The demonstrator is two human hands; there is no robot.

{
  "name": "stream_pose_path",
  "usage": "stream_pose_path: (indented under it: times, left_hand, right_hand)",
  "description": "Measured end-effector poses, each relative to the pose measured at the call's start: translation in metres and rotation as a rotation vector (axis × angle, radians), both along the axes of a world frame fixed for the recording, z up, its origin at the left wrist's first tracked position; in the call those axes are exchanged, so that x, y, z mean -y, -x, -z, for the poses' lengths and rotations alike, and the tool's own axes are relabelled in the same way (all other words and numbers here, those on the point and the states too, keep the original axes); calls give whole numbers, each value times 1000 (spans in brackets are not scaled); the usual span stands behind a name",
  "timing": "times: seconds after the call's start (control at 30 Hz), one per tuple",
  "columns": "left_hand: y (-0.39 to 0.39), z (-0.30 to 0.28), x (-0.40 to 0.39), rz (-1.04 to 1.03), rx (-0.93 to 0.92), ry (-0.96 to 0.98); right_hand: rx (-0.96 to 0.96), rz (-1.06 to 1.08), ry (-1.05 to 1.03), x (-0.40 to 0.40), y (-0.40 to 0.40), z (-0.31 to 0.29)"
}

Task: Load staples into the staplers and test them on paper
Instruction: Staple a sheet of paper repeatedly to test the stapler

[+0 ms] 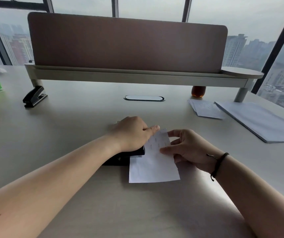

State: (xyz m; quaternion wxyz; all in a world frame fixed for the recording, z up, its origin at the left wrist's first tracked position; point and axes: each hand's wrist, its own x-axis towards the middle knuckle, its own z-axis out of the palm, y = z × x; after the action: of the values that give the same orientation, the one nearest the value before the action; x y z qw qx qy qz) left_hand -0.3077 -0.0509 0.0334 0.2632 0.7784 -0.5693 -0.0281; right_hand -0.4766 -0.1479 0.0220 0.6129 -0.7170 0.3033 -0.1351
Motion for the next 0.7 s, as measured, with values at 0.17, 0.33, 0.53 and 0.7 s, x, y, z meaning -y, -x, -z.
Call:
stream_pose_path:
  times: [0.17,0.33,0.53,0.7]
  left_hand:
    - [3,2,0,11,15,-5]
    - [2,7,0,-10,69,-6]
    - [2,4,-1,11,52,85]
    - [1,9,1,32,66,46]
  right_hand:
    - [-14,3,35,0,-1,1]
    - [-19,9,51,-1,-2,1]
    - [-28,5,68,-2,-1,0]
    - [-26,2,69,-2,-1,0]
